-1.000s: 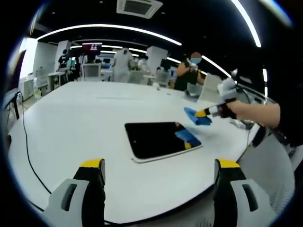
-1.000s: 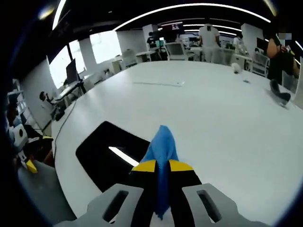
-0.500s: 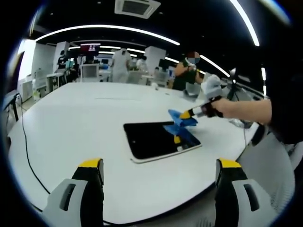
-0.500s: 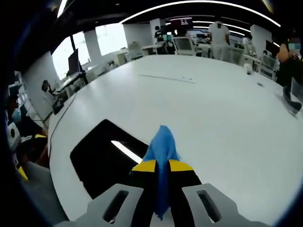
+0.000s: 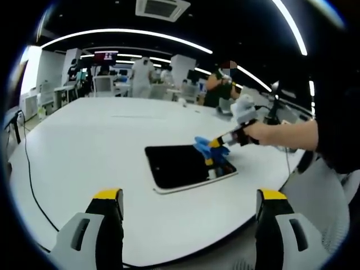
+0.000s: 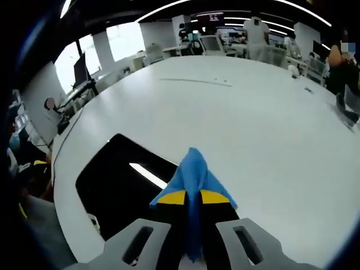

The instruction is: Wipe the mirror surface with the cleaning cloth until all visible marks leave the cleaned area.

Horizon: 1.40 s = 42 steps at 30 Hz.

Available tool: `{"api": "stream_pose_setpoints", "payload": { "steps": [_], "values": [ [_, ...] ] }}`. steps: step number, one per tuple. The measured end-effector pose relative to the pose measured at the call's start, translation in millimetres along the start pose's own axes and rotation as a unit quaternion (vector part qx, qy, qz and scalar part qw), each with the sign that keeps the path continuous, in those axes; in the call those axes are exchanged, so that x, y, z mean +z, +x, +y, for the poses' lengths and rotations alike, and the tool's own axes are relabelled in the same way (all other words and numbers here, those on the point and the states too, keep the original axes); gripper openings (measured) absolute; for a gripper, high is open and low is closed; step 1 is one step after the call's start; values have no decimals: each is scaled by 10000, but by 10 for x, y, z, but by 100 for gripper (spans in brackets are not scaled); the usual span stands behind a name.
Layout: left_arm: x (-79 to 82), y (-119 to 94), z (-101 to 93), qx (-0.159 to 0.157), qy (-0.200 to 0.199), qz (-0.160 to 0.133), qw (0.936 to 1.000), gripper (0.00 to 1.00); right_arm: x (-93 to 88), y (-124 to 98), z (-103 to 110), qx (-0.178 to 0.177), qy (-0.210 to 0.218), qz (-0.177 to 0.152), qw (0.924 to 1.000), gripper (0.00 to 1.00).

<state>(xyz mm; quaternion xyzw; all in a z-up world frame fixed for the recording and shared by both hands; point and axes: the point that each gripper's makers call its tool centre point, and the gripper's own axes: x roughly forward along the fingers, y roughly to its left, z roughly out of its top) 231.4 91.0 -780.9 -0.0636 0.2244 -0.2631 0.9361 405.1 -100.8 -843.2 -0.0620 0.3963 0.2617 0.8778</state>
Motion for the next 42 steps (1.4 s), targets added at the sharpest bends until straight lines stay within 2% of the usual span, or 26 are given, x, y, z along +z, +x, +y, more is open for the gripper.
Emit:
{"api": "stream_pose_setpoints", "payload": {
  "steps": [6,15,42],
  "values": [
    [3,1,0,-5,-4,-11,10000,99,10,10,-3,-32,-8,19,10000,2],
    [3,-5,-7,-22,-28,-36,10000,98,60,86,108,-1,-121,103,9999,2],
    [2,-5,-2,-26,-71,-47,10000,98,268,368,684,330,-449,134,9984,2]
  ]
}}
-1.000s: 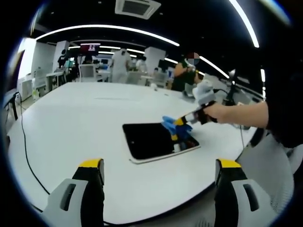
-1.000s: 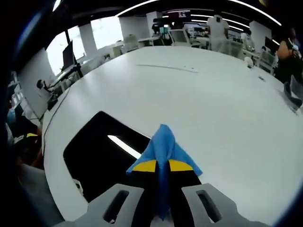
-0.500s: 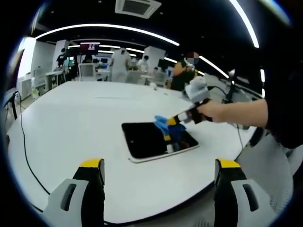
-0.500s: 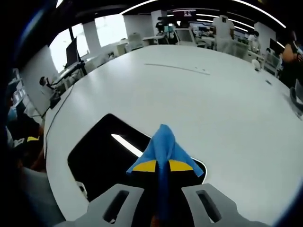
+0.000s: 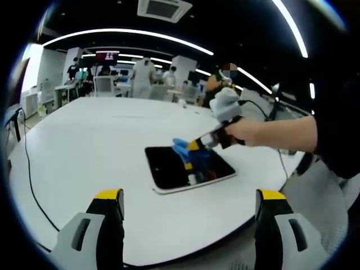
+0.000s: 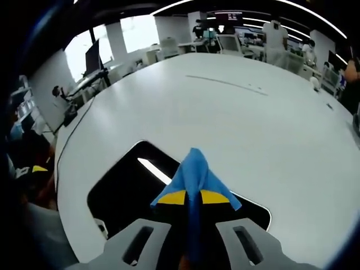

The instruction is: Wipe the mirror surface with the cleaning cloth until all visible marks leave the cleaned area.

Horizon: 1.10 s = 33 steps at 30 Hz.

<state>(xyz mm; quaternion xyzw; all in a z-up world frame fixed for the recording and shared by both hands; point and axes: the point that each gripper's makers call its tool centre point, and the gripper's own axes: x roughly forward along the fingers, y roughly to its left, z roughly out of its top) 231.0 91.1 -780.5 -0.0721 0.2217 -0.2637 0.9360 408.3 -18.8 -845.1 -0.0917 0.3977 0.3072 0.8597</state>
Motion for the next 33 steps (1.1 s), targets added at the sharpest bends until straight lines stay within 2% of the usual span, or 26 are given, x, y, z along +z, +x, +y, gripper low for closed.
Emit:
{"api": "stream_pose_setpoints", "payload": {
  "steps": [33],
  "values": [
    [-7,21,-8,-48,-5,-8,10000,97,250,287,467,309,-306,54,9990,2]
  ]
}}
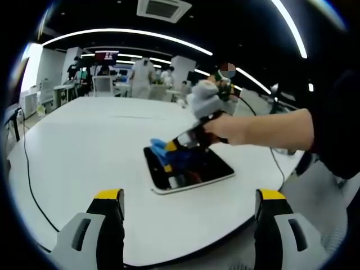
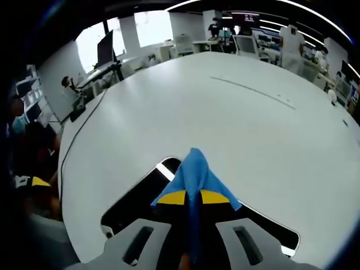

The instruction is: Wipe the mirror surface with the cleaning cloth until all visible marks leave the cleaned area.

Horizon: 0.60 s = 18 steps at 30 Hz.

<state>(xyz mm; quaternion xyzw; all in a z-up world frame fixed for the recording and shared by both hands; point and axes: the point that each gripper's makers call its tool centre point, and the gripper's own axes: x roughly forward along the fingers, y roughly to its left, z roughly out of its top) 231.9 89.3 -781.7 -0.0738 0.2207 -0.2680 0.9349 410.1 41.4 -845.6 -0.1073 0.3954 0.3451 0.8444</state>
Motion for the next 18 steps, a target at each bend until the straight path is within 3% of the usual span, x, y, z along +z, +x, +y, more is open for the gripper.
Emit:
{"api": "stream_pose_setpoints", "payload": {
  "steps": [18],
  "values": [
    [2,-2,10,20,-20,-15,10000,95,118,125,212,95,-160,5,9998,2]
  ]
}}
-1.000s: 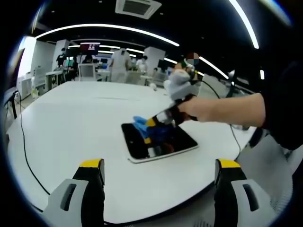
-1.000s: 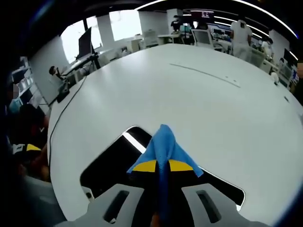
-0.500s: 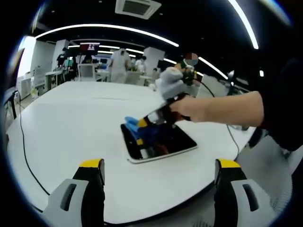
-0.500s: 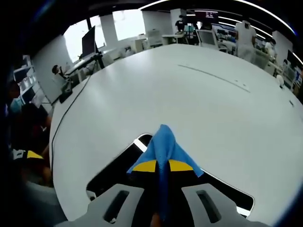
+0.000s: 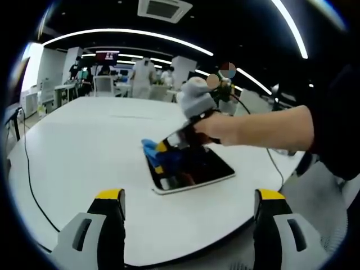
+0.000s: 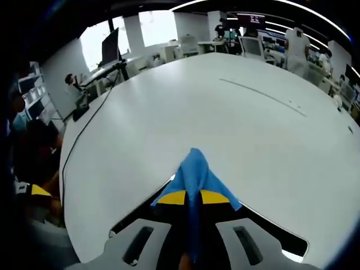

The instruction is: Wipe the mirror surface with the cleaning cloth until all visible marks leave the cleaned area.

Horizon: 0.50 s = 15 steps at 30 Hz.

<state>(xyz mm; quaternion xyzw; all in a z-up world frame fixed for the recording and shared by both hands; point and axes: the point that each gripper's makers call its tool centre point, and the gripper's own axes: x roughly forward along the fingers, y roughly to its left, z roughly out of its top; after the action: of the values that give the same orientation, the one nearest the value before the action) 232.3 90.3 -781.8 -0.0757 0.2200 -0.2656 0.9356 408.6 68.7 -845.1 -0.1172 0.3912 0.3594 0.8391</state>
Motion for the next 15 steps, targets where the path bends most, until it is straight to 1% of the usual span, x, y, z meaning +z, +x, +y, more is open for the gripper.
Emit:
{"api": "stream_pose_setpoints", "payload": {
  "steps": [8,12,15],
  "values": [
    [9,-14,-2,10,-22,-27,10000,95,37,30,88,91,-38,8,10000,2],
    [11,-20,-11,-2,-21,-22,10000,95,30,22,101,85,-63,17,9999,2],
    [17,-15,-9,-1,-23,-35,10000,95,15,11,134,150,-62,20,9999,2]
  ]
}}
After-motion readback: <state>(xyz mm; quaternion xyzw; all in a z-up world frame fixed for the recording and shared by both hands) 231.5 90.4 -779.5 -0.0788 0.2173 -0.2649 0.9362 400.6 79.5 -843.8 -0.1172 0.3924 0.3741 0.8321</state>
